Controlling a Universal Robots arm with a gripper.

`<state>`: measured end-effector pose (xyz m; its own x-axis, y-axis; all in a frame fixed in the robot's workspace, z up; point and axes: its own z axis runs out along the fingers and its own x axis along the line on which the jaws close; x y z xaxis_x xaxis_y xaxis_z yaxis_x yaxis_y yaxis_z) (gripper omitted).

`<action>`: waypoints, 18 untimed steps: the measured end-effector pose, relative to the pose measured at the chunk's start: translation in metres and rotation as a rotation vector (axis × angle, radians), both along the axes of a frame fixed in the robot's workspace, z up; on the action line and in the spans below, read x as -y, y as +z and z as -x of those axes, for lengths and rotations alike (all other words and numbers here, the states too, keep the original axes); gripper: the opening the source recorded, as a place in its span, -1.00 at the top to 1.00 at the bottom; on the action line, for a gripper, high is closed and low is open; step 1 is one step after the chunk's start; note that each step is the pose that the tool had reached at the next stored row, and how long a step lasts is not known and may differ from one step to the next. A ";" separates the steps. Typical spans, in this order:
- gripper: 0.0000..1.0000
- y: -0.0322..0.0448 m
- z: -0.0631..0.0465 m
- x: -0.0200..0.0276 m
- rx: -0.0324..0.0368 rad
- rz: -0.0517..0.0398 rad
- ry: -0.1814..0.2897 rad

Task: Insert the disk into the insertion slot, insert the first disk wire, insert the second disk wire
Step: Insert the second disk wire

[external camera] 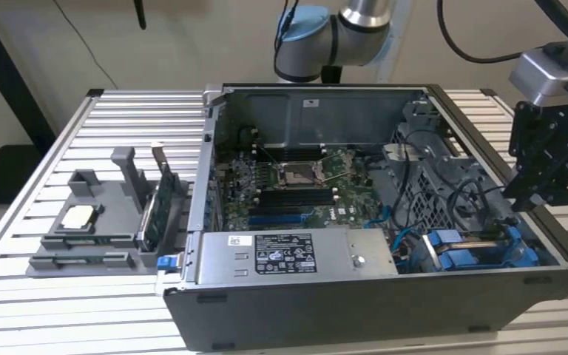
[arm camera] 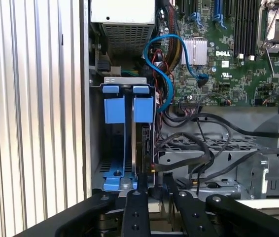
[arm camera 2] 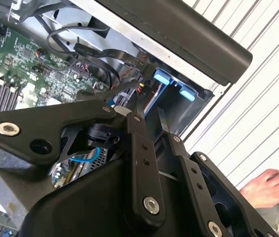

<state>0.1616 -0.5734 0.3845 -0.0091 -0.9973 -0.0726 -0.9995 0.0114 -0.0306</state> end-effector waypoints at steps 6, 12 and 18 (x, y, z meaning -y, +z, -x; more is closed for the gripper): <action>0.46 0.0000 -0.006 -0.0014 -0.0013 0.0000 0.001; 0.46 0.0000 -0.010 -0.0027 -0.0019 0.0000 0.001; 0.46 -0.0001 -0.012 -0.0035 -0.0019 -0.0001 0.002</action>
<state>0.1736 -0.5698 0.3845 -0.0076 -0.9973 -0.0727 -0.9995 0.0097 -0.0288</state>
